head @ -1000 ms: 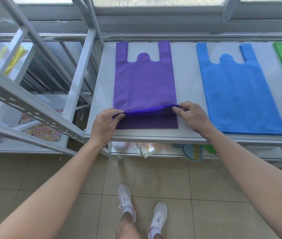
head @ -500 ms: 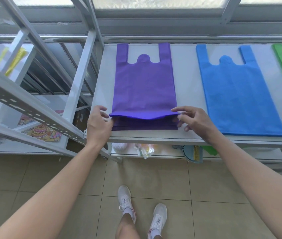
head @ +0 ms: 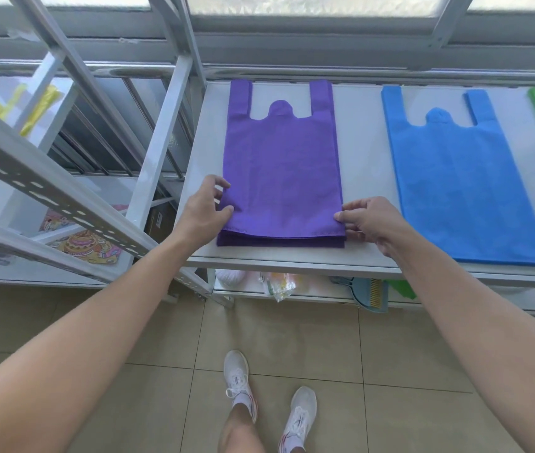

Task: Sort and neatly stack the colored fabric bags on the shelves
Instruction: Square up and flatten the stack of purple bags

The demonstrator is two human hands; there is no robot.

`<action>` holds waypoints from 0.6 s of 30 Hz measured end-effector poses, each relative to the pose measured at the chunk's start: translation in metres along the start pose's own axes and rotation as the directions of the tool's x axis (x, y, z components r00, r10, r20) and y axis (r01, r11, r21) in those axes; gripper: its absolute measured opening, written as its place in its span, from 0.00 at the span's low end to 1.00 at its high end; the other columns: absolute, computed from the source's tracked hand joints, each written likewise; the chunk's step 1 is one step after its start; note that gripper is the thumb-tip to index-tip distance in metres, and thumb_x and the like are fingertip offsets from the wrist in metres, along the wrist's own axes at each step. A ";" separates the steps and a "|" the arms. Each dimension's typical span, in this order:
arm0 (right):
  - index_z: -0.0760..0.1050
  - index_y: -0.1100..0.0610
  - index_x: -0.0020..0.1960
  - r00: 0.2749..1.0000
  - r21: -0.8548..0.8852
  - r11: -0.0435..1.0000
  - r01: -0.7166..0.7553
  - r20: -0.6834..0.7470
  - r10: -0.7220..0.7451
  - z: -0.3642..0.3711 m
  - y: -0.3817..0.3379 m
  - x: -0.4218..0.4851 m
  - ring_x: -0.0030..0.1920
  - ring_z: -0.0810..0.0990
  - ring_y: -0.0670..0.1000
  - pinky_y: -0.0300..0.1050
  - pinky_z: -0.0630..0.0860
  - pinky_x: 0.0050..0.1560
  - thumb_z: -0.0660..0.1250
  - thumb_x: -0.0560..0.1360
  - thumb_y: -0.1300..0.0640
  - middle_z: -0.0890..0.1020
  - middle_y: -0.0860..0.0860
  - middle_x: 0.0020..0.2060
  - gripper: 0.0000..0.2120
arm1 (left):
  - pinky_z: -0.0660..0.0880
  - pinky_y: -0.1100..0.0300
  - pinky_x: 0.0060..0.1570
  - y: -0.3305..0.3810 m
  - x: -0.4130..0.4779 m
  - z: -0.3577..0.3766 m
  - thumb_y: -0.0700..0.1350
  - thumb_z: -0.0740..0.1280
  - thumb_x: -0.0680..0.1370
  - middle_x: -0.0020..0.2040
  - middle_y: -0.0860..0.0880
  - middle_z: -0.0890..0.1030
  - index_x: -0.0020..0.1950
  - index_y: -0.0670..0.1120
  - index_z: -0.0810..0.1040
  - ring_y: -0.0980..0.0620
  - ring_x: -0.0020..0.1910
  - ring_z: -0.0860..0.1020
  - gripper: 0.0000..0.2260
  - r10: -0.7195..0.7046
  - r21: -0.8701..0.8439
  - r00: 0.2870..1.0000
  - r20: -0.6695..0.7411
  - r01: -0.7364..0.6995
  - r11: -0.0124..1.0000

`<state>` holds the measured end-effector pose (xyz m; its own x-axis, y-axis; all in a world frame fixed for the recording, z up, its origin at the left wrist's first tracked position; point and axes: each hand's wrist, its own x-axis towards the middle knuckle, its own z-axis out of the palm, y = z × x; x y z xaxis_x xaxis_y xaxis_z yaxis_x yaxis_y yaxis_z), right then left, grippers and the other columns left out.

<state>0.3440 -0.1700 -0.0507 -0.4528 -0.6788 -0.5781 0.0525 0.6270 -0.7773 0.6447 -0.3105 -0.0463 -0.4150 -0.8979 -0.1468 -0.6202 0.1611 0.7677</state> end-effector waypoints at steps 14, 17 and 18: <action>0.76 0.50 0.56 0.959 -0.351 0.922 0.166 -0.160 -0.233 0.006 -0.006 -0.006 0.49 0.82 0.49 0.45 0.76 0.45 0.72 0.72 0.54 0.86 0.47 0.42 0.13 | 0.73 0.63 0.44 -0.007 0.005 0.005 0.39 0.69 0.77 0.44 0.53 0.80 0.49 0.51 0.82 0.56 0.40 0.78 0.07 -0.039 0.019 0.998 -0.051 0.040 0.999; 0.76 0.53 0.58 0.954 -0.447 0.876 0.179 -0.138 -0.266 0.006 -0.008 -0.010 0.51 0.81 0.49 0.44 0.74 0.46 0.71 0.72 0.55 0.85 0.47 0.42 0.15 | 0.72 0.64 0.42 -0.004 0.004 0.005 0.40 0.69 0.77 0.42 0.53 0.79 0.49 0.50 0.82 0.56 0.39 0.77 0.06 -0.035 0.044 0.999 -0.041 0.036 0.998; 0.76 0.53 0.59 0.953 -0.470 0.864 0.182 -0.133 -0.273 0.005 -0.008 -0.011 0.51 0.81 0.49 0.44 0.73 0.46 0.71 0.72 0.55 0.85 0.47 0.42 0.15 | 0.72 0.64 0.41 -0.002 0.003 0.005 0.40 0.70 0.76 0.42 0.53 0.79 0.49 0.49 0.82 0.56 0.38 0.76 0.05 -0.035 0.059 0.999 -0.038 0.037 0.998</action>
<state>0.3534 -0.1697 -0.0393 -0.5638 -0.7671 -0.3062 -0.4552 0.5979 -0.6597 0.6412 -0.3119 -0.0512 -0.3679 -0.9177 -0.1497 -0.6735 0.1520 0.7234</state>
